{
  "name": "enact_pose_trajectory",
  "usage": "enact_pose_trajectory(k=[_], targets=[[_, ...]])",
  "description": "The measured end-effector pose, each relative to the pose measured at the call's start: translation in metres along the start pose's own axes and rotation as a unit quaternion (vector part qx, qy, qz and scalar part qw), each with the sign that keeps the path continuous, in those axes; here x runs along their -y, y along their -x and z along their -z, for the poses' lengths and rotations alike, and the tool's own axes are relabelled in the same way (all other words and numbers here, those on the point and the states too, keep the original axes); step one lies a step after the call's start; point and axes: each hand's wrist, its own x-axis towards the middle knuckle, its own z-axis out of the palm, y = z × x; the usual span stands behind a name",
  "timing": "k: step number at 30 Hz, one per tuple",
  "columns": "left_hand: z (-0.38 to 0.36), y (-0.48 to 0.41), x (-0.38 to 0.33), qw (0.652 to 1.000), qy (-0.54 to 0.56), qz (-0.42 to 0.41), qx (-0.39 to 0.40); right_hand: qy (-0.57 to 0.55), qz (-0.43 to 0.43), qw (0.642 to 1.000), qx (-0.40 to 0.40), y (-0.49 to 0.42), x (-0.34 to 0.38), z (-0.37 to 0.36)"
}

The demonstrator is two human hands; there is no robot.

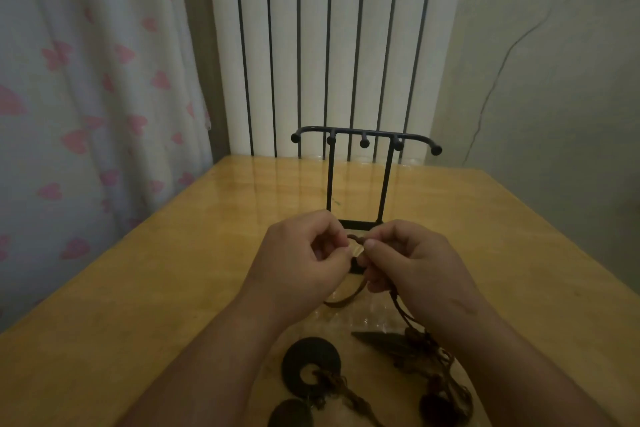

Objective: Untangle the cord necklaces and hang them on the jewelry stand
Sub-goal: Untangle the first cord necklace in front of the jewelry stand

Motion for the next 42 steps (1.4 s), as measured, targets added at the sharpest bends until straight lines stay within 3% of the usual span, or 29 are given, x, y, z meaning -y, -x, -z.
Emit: enact_pose_trajectory(k=[29, 36, 42], targets=[[-0.0005, -0.0005, -0.0015, 0.998, 0.035, 0.047, 0.025, 0.081, 0.049, 0.995, 0.018, 0.0004, -0.0058, -0.0029], [0.0025, -0.0020, -0.0018, 0.997, 0.057, 0.054, 0.027, 0.020, 0.022, 0.999, 0.019, 0.0011, -0.0023, -0.0002], [0.0011, -0.0018, -0.0017, 0.998, 0.039, 0.053, 0.024, 0.043, 0.035, 0.998, 0.030, 0.0008, -0.0032, -0.0008]])
